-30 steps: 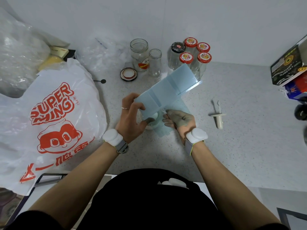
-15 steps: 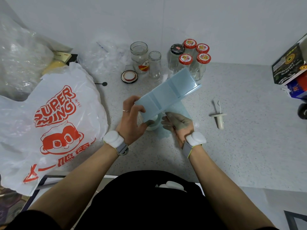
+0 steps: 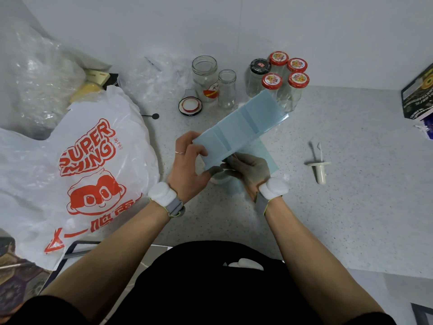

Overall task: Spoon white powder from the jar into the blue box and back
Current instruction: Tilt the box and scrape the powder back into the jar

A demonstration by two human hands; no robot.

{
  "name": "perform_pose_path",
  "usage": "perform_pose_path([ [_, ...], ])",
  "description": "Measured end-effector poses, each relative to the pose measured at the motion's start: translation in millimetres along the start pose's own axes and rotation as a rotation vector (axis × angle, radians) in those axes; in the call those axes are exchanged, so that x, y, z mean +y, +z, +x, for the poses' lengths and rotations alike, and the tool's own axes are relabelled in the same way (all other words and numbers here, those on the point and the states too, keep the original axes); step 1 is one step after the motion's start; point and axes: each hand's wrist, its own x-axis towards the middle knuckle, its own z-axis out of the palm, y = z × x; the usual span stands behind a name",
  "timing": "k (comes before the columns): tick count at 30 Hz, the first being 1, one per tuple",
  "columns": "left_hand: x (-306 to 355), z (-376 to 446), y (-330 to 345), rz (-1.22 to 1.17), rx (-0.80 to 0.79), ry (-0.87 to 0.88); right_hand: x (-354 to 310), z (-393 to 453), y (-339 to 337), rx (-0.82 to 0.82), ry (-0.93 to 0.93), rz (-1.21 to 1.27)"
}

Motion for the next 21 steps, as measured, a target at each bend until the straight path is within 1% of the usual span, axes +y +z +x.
perform_pose_path([
  [6, 0.9, 3.8, -0.4, 0.004, -0.010, 0.006, 0.0, 5.6, 1.1, -0.001, -0.005, -0.040],
  [11, 1.7, 7.4, 2.6, 0.008, 0.017, 0.011, -3.7, 6.1, -14.4, 0.038, -0.043, -0.066],
  [15, 2.8, 4.6, 4.9, 0.018, 0.054, -0.067, -4.5, 8.0, -13.0, 0.020, -0.078, -0.035],
  [17, 3.7, 2.8, 5.5, 0.021, 0.059, -0.104, -3.4, 9.2, -9.2, 0.015, -0.088, -0.079],
  [21, 5.5, 0.4, 6.1, 0.001, 0.047, -0.103, 1.2, 9.7, -5.2, 0.019, -0.108, -0.174],
])
